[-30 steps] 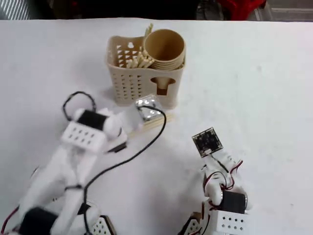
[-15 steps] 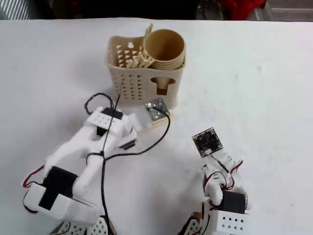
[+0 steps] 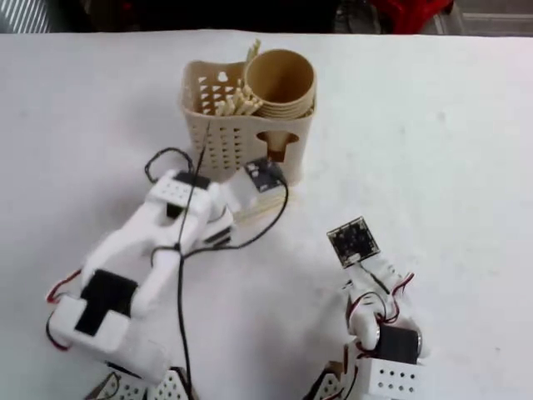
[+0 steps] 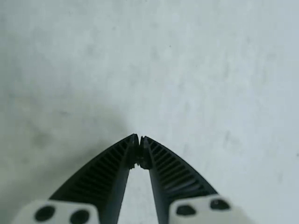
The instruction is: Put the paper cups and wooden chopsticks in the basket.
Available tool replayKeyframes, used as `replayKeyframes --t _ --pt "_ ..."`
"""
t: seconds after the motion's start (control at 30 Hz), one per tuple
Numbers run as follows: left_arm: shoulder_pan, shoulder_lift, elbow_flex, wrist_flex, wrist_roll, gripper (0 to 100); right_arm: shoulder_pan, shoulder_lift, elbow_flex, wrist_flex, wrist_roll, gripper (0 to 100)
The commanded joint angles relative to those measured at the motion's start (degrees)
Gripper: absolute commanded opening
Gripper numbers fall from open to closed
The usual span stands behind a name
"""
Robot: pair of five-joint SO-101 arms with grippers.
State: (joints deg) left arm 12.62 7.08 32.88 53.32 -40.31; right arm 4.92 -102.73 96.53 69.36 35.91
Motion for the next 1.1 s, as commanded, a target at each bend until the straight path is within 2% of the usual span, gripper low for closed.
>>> replayKeyframes --t 0.0,0.17,0.5,0.77,0.97,1.07 --pt "-0.1 6.4 -8.7 6.2 -0.4 15 -0.5 -0.3 0.4 0.3 -0.2 1.8" --pt "0.3 8.0 -10.4 8.8 -0.4 2 -0.5 -0.3 0.4 0.2 -0.2 2.0" --pt "3.5 -0.6 -4.1 9.1 -2.5 2 -0.5 -0.3 0.4 0.2 -0.2 2.1" --pt "7.5 -19.9 -4.4 21.2 -2.3 2 -0.5 -0.3 0.4 0.2 -0.2 2.1" --pt "7.3 -36.2 -14.8 30.3 -2.0 2 -0.5 -0.3 0.4 0.2 -0.2 2.1" --pt "7.2 -41.6 -24.6 32.4 4.0 2 -0.5 -0.3 0.4 0.2 -0.2 2.1"
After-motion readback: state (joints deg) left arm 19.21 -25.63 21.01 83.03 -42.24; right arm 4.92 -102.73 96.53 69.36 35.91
